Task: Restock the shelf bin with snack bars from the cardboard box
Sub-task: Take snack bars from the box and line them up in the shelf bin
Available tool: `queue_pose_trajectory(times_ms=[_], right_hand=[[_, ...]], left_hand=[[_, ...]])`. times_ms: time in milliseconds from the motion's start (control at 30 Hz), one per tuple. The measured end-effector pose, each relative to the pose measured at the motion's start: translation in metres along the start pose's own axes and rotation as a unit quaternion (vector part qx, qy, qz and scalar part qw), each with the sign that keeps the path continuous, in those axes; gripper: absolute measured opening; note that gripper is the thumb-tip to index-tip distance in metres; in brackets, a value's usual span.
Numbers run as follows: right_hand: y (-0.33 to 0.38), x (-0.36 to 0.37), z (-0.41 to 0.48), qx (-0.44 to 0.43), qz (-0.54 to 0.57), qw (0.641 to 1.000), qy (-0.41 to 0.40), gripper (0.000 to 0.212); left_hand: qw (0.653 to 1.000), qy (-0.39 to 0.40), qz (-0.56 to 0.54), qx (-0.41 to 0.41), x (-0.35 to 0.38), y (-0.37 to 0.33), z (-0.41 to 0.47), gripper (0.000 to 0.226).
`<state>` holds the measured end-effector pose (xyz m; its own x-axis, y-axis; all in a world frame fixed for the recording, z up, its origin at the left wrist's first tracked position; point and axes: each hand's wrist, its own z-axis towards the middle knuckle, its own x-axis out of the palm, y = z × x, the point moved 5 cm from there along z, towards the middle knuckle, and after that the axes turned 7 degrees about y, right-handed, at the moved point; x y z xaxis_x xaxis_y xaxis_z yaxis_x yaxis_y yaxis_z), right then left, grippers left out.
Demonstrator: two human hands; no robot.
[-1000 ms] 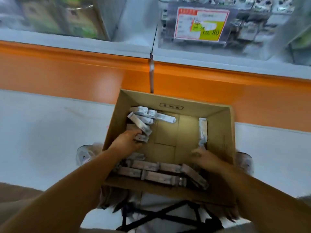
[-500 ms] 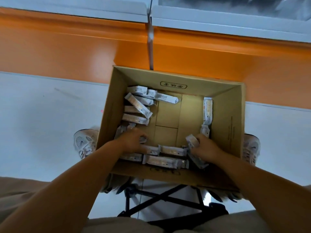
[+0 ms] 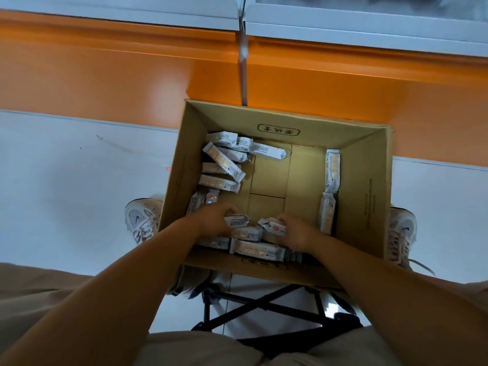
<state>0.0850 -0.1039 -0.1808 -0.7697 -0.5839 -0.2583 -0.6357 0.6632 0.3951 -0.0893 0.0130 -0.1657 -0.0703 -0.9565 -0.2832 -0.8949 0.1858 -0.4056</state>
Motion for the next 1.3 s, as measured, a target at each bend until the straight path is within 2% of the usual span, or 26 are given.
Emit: queue_pose_trajectory(times_ms=[100,167,233,300,367,433,500,533,567,600,667,733,767,800,833,900,967,1000,1200,1300], right_hand=[[0.000,-0.005,-0.004,0.005,0.024,1.000,0.000,0.062],[-0.001,-0.008,-0.009,-0.005,0.052,0.999,-0.014,0.052],[-0.002,-0.010,-0.014,-0.014,0.094,0.995,-0.031,0.045],[0.000,-0.012,-0.019,-0.024,0.152,0.987,-0.051,0.046],[0.006,-0.019,-0.025,-0.038,0.222,0.971,-0.084,0.050],[0.013,-0.029,-0.032,-0.038,0.295,0.947,-0.119,0.053],[0.023,-0.042,-0.043,-0.053,0.335,0.929,-0.150,0.051],[0.029,-0.050,-0.049,-0.073,0.347,0.921,-0.165,0.049],[0.035,-0.055,-0.055,-0.095,0.359,0.911,-0.176,0.049],[0.042,-0.060,-0.062,-0.116,0.367,0.904,-0.185,0.049],[0.056,-0.065,-0.077,-0.152,0.366,0.898,-0.189,0.048],[0.068,-0.069,-0.093,-0.193,0.372,0.889,-0.184,0.050],[0.072,-0.072,-0.099,-0.211,0.376,0.884,-0.179,0.049],[0.075,-0.076,-0.108,-0.226,0.375,0.881,-0.178,0.045],[0.077,-0.079,-0.114,-0.237,0.369,0.881,-0.176,0.041],[0.085,-0.088,-0.128,-0.261,0.354,0.880,-0.181,0.039],[0.094,-0.099,-0.144,-0.279,0.337,0.879,-0.190,0.046],[0.100,-0.105,-0.155,-0.289,0.326,0.879,-0.194,0.053],[0.152,-0.159,-0.232,-0.366,0.210,0.879,-0.224,0.063],[0.173,-0.186,-0.268,-0.395,0.177,0.872,-0.228,0.067]], left_hand=[[1.000,0.008,0.018,-0.002,0.002,-0.007,0.001,0.056],[1.000,-0.008,0.027,-0.003,0.001,-0.009,0.000,0.058],[0.999,-0.021,0.035,-0.004,0.000,-0.012,-0.002,0.058],[0.999,-0.030,0.012,-0.002,0.000,-0.014,-0.004,0.055],[0.997,-0.049,-0.060,0.011,-0.006,-0.020,-0.009,0.048],[0.980,-0.071,-0.183,0.026,-0.014,-0.027,-0.018,0.038],[0.935,-0.089,-0.341,0.036,-0.020,-0.036,-0.027,0.030],[0.905,-0.092,-0.412,0.047,-0.023,-0.041,-0.031,0.034],[0.882,-0.092,-0.458,0.058,-0.026,-0.047,-0.036,0.038],[0.873,-0.091,-0.473,0.073,-0.029,-0.053,-0.038,0.042],[0.878,-0.083,-0.461,0.094,-0.036,-0.069,-0.048,0.056],[0.872,-0.072,-0.471,0.112,-0.042,-0.078,-0.050,0.092],[0.870,-0.065,-0.472,0.124,-0.045,-0.082,-0.052,0.103],[0.869,-0.064,-0.470,0.141,-0.050,-0.088,-0.058,0.105],[0.868,-0.066,-0.467,0.159,-0.054,-0.095,-0.066,0.100],[0.864,-0.076,-0.455,0.201,-0.062,-0.113,-0.094,0.073],[0.858,-0.107,-0.444,0.234,-0.073,-0.126,-0.117,0.045],[0.853,-0.124,-0.441,0.252,-0.080,-0.132,-0.127,0.038],[0.838,-0.248,-0.374,0.312,-0.148,-0.167,-0.200,0.037],[0.814,-0.304,-0.355,0.345,-0.181,-0.184,-0.240,0.036]])
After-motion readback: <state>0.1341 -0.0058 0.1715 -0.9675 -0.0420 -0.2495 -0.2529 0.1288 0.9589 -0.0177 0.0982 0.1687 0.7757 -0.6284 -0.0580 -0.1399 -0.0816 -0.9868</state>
